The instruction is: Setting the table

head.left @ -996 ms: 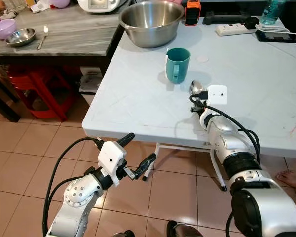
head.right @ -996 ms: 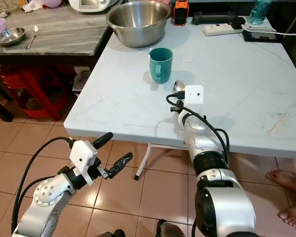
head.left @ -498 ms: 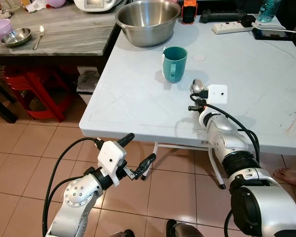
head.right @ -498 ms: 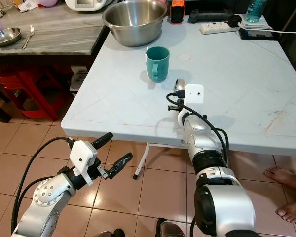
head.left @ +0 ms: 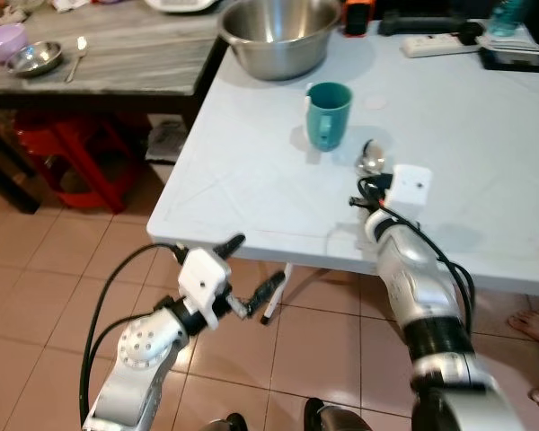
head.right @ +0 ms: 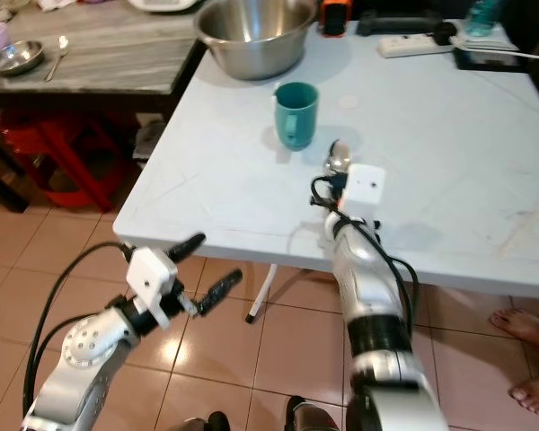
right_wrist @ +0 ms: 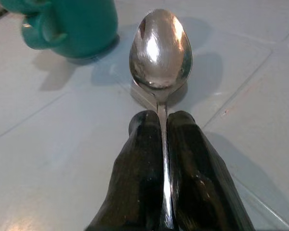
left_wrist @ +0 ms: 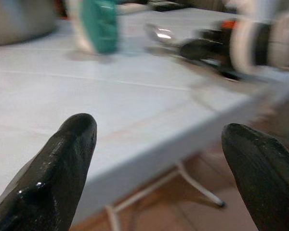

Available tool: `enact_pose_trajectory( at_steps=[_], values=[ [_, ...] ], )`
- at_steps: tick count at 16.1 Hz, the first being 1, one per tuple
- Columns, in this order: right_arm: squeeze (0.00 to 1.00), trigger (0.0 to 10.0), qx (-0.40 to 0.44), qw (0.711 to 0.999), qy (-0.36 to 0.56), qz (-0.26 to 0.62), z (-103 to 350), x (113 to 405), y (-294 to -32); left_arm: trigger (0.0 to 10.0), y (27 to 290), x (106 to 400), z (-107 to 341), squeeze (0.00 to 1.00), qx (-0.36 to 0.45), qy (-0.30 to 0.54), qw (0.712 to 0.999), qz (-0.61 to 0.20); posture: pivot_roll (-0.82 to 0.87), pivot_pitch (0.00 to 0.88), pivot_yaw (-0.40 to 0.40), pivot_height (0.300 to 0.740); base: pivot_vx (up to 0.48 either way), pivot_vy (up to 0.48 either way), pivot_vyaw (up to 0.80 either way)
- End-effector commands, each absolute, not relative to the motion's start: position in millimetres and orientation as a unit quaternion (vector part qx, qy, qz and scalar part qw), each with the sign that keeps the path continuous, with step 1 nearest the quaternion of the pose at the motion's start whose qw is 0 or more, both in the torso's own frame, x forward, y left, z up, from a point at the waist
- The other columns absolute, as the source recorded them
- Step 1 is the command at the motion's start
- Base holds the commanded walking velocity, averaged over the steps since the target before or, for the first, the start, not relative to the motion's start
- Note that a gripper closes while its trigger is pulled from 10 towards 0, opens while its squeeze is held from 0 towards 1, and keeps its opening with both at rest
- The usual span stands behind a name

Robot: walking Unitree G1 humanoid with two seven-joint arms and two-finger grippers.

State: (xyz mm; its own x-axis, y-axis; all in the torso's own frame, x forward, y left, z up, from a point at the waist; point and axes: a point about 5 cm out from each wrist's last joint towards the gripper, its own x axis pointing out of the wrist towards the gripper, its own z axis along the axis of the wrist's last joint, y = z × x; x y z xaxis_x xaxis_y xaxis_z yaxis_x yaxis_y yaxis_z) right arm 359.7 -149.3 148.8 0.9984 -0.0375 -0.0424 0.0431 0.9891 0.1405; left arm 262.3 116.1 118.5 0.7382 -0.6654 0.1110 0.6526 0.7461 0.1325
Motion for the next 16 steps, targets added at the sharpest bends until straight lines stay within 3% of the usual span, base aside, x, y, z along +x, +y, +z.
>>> enact_pose_trajectory(
  at_steps=[1,4,5,6,10,16],
  values=[
    [0.0,0.0,0.069,0.997,0.027,-0.014,145,354,-144,10.0,126,266,117,0.0,0.053,-0.074,0.942,-0.324,-0.17,0.171,0.096,0.74,0.0,0.0,0.0],
    [0.0,0.1,0.042,0.999,-0.025,-0.023,162,340,-151,10.0,139,282,121,0.0,0.036,-0.074,0.964,-0.254,-0.18,0.16,0.093,0.74,0.0,0.0,0.0],
    [0.0,0.8,0.036,0.998,-0.039,-0.029,167,334,-155,10.0,145,285,122,0.0,0.03,-0.071,0.969,-0.235,-0.19,0.156,0.094,0.74,0.0,0.0,0.0],
    [0.0,10.0,0.025,0.997,-0.059,-0.039,173,324,-161,10.0,153,288,121,0.0,0.029,-0.07,0.975,-0.207,-0.19,0.15,0.093,0.74,0.0,0.0,0.0],
    [0.0,10.0,0.021,0.996,-0.052,-0.068,166,308,-172,10.0,156,291,119,0.0,-0.008,-0.064,0.982,-0.177,-0.2,0.138,0.091,0.74,0.0,0.0,0.0],
    [0.0,10.0,0.017,0.995,-0.057,-0.08,171,306,-179,10.0,149,296,122,0.0,-0.032,-0.073,0.982,-0.17,-0.2,0.125,0.091,0.74,0.0,0.047,-0.71]
  ],
)
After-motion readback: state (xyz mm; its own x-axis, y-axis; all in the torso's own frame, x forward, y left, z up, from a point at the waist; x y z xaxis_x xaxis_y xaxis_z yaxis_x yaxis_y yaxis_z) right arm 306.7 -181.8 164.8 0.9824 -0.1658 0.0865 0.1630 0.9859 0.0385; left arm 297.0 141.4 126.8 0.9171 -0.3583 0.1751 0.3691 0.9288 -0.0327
